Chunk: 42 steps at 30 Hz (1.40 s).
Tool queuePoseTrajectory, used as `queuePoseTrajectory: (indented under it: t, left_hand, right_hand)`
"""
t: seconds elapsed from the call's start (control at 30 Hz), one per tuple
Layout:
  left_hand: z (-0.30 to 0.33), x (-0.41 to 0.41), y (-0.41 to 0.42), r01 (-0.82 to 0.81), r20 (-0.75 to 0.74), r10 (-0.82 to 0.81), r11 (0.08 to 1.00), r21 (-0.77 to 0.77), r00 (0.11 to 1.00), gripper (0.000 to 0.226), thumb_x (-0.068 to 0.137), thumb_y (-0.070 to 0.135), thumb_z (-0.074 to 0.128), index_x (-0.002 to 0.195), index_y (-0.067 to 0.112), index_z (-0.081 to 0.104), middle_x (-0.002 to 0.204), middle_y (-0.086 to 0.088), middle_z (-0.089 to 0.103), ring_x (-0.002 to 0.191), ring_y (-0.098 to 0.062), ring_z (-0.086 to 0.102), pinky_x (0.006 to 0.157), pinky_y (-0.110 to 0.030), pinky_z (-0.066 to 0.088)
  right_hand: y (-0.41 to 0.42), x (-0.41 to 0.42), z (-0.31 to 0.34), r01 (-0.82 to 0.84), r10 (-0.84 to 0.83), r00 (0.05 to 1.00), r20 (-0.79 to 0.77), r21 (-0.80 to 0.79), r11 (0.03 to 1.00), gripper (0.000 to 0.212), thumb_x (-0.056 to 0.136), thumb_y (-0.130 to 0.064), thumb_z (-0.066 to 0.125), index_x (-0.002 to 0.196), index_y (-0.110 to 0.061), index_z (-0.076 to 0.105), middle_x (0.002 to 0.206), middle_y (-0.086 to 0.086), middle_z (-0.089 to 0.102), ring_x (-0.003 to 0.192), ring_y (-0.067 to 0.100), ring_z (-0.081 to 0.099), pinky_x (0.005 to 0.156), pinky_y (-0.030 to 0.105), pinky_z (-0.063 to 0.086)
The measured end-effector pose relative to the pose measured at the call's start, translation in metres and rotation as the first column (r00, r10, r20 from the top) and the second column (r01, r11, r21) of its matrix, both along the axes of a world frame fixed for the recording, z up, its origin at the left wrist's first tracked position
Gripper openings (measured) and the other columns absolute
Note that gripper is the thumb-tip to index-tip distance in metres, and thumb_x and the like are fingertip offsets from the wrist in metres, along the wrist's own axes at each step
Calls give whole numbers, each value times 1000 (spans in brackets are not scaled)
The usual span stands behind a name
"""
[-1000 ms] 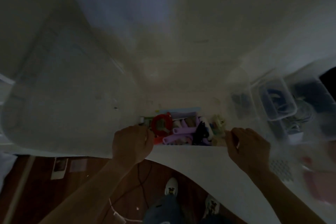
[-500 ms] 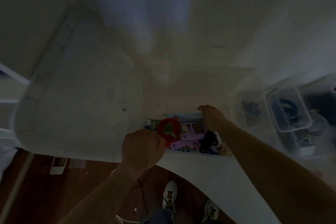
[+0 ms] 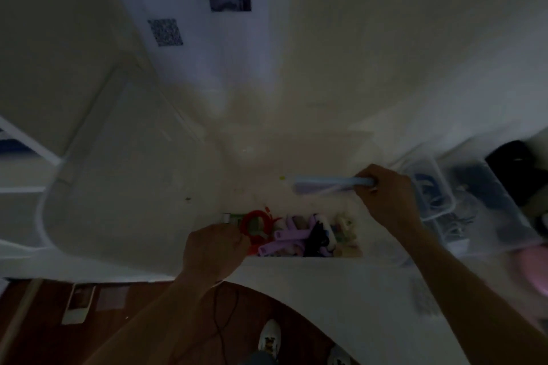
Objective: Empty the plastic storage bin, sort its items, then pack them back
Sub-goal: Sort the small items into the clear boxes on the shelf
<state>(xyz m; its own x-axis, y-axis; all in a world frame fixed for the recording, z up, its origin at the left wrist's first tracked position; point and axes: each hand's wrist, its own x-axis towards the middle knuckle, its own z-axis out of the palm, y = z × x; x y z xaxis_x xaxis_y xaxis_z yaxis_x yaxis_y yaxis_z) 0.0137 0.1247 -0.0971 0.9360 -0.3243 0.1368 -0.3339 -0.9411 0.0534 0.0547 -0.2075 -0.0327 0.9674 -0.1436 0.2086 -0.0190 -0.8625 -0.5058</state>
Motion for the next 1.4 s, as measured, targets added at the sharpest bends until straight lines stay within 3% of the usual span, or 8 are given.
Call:
queuePoseTrajectory:
  t: [0.1, 0.17, 0.27, 0.4, 0.77, 1.03, 1.17, 1.4]
  left_hand:
    - [17, 9, -9, -247, -385, 130, 930, -271, 914, 43, 72, 57, 63, 107, 32, 62, 98, 10, 64, 89, -13, 64, 75, -29, 53]
    - [33, 15, -30, -434, -610, -98, 616, -657, 786, 77, 60, 50, 82, 127, 30, 51, 121, 10, 59, 112, -11, 58, 86, -24, 51]
    - [66, 13, -82, -586, -558, -485, 111, -803, 673, 62, 81, 9, 76, 135, 25, 49, 134, -3, 58, 124, -24, 56, 82, -25, 55]
    - [97, -8, -128, -629, -537, -423, -109, -769, 730, 60, 71, 17, 79, 127, 23, 58, 118, -12, 68, 101, -29, 70, 76, -31, 57]
    - [127, -35, -176, -449, -430, -355, 32, -893, 830, 22, 82, 9, 74, 103, 7, 71, 82, -1, 73, 70, -14, 68, 63, -20, 52]
    - [113, -47, -201, -480, -442, -407, 9, -877, 799, 31, 84, 14, 69, 115, 15, 70, 105, -14, 72, 96, -32, 67, 78, -46, 57]
    - [105, -59, -221, -608, -473, -513, -127, -784, 716, 41, 85, 10, 63, 126, 9, 62, 118, -12, 69, 106, -30, 64, 78, -33, 55]
    - [78, -91, -247, -615, -651, -415, 238, -752, 636, 53, 79, 3, 78, 119, 29, 55, 112, 7, 63, 91, -7, 68, 67, -26, 58]
  right_hand:
    - [-23, -26, 29, -83, 107, 990, -87, 238, 968, 11, 86, -15, 74, 78, -22, 70, 60, -9, 63, 56, 6, 59, 51, 17, 42]
    - [-29, -42, 46, -139, 213, 972, -102, 482, 865, 10, 89, -11, 71, 81, -17, 71, 64, -1, 67, 61, 11, 65, 58, 24, 50]
    - [-34, -63, 62, -107, 322, 938, -129, 775, 623, 10, 92, -6, 64, 94, 1, 69, 73, 10, 69, 70, 20, 67, 67, 26, 55]
    - [-46, -85, 73, 86, 283, 935, -213, 912, 401, 11, 89, -10, 64, 97, -6, 71, 85, 8, 69, 82, 20, 68, 71, 27, 56]
    - [-77, -124, 58, 59, 265, 944, -198, 889, 454, 42, 70, -17, 88, 109, -18, 73, 98, 20, 74, 87, 29, 69, 74, 40, 54]
    - [-96, -141, 53, 19, 323, 925, -199, 875, 484, 33, 76, -5, 80, 107, -15, 74, 98, 13, 74, 90, 26, 72, 75, 32, 56]
    - [-100, -153, 47, -11, 362, 901, -240, 820, 572, 30, 77, -8, 83, 104, -12, 73, 93, 13, 75, 86, 34, 72, 76, 39, 58]
    - [-104, -199, 15, 174, 288, 885, -365, 835, 522, 18, 88, -29, 72, 92, -12, 75, 86, 11, 73, 80, 24, 71, 70, 30, 54]
